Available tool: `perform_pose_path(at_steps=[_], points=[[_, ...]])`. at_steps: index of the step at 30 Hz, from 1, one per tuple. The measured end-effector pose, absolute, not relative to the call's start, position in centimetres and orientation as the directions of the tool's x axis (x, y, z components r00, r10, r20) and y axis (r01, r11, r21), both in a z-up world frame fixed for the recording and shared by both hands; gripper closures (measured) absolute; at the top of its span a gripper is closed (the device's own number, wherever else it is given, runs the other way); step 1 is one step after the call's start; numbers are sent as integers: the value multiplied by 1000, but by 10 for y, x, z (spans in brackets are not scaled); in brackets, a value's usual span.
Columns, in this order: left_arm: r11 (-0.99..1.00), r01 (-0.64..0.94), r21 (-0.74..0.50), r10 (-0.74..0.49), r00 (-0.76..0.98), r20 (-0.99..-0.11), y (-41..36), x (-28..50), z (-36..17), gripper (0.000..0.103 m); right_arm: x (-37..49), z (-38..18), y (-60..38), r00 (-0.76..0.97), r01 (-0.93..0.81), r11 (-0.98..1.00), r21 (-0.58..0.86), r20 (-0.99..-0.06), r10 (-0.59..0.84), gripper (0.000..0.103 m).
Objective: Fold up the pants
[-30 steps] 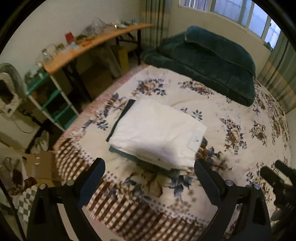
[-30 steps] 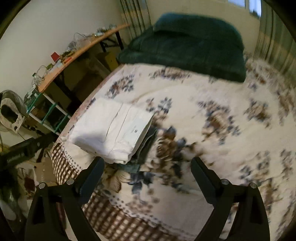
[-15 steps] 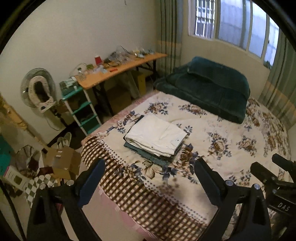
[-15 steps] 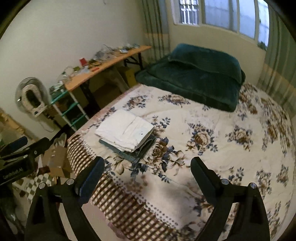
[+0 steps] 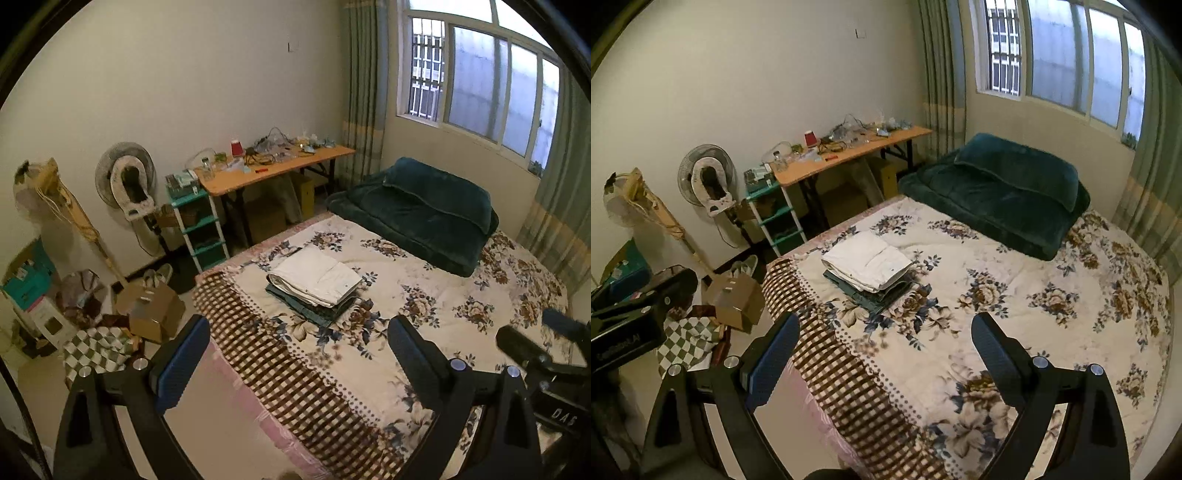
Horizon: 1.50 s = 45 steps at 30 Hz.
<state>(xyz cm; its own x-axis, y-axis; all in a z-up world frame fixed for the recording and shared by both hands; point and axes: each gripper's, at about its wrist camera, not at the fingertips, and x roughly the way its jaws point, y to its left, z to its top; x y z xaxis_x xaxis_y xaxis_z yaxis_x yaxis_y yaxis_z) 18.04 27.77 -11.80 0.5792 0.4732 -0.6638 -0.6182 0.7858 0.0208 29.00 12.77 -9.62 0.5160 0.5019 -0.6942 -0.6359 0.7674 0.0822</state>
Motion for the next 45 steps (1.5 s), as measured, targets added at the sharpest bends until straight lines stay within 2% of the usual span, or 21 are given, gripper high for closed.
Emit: perform_pose_path(at_steps=[9, 18, 21, 31, 45], points=[[795, -605, 44, 493, 603, -627, 241, 131, -81, 4, 214, -24, 74, 589, -621, 782, 54, -627, 511, 4], [787, -617, 15, 484, 603, -634, 230, 113, -73, 2, 169, 12, 41, 586, -641, 766, 57, -609, 535, 4], [782, -624, -17, 466, 602, -648, 239, 117, -74, 0, 174, 17, 40, 573, -646, 760, 70, -613, 544, 3], [739, -673, 36, 527, 544, -652, 258, 145, -72, 0, 235, 24, 74, 584, -640, 767, 43, -621, 522, 2], [717, -694, 62, 529, 485, -696, 287, 183, -86, 0, 312, -8, 129, 536, -645, 763, 39, -689, 488, 2]])
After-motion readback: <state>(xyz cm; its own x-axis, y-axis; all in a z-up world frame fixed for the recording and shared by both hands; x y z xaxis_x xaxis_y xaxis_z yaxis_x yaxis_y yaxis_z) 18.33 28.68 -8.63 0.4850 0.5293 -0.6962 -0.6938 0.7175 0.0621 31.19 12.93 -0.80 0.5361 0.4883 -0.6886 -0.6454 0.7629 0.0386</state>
